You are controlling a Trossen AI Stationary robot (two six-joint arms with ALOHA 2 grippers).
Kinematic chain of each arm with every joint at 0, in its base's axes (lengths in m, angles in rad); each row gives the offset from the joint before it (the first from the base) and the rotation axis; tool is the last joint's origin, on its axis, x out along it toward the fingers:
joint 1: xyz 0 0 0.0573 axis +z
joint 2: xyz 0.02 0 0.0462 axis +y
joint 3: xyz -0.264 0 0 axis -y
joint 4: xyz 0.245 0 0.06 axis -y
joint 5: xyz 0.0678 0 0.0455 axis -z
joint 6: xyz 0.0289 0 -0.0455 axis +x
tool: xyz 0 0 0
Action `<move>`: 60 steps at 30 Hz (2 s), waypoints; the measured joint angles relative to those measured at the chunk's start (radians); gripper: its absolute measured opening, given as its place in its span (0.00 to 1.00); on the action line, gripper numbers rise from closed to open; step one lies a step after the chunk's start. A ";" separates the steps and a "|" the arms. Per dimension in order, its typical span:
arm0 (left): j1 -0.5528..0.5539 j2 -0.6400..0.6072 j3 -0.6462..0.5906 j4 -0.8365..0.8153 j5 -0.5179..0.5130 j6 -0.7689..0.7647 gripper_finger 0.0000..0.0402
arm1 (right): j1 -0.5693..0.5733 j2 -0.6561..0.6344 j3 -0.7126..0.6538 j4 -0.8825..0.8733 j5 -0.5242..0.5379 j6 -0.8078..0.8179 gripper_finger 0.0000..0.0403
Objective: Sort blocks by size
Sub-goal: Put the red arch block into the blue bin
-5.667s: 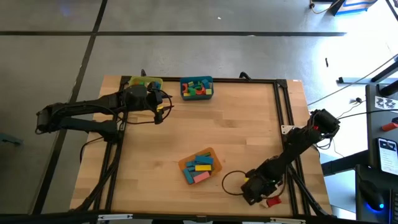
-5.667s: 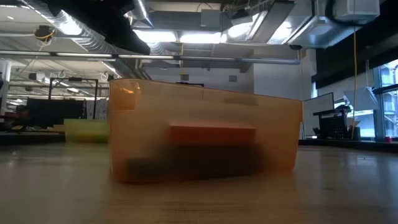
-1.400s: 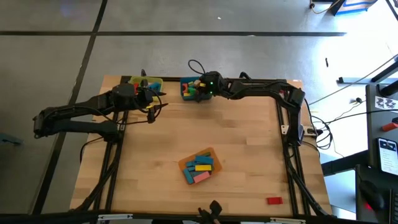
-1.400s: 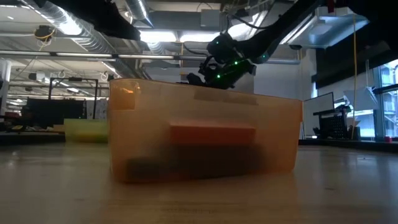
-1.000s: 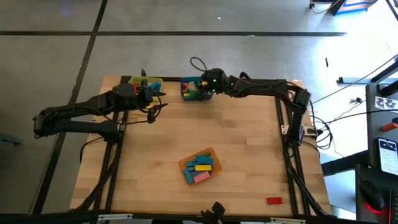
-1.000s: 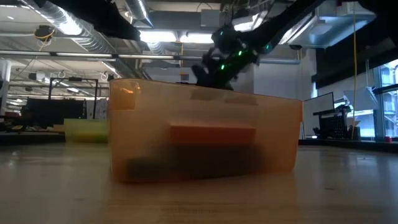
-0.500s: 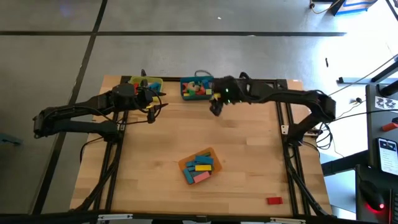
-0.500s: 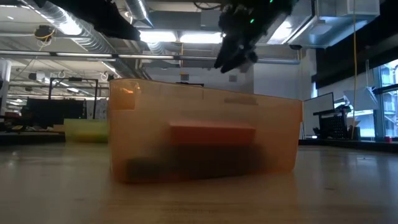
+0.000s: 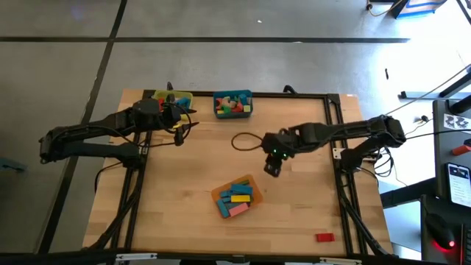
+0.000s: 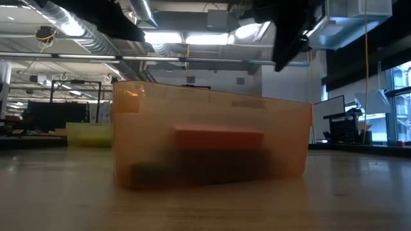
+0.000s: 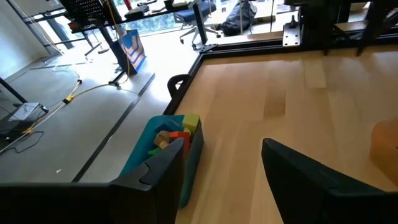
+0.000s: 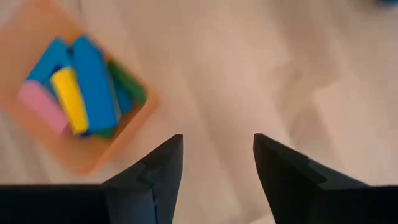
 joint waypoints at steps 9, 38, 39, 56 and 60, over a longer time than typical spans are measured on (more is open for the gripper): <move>0.000 0.000 0.000 0.001 0.000 0.000 0.49 | 0.109 0.001 -0.004 -0.154 -0.203 0.222 0.49; 0.000 0.000 0.000 -0.037 0.000 -0.005 0.49 | 0.679 0.005 -0.316 0.130 -0.472 1.561 0.49; 0.000 0.000 0.000 -0.041 0.000 -0.005 0.49 | 0.697 0.005 -0.335 0.174 -0.473 1.589 0.49; 0.000 0.000 0.000 -0.037 0.000 -0.005 0.49 | 0.841 0.054 -0.529 0.507 -0.506 1.831 0.49; 0.000 0.000 0.000 -0.037 0.000 -0.005 0.49 | 0.839 0.097 -0.529 0.545 -0.506 1.799 0.48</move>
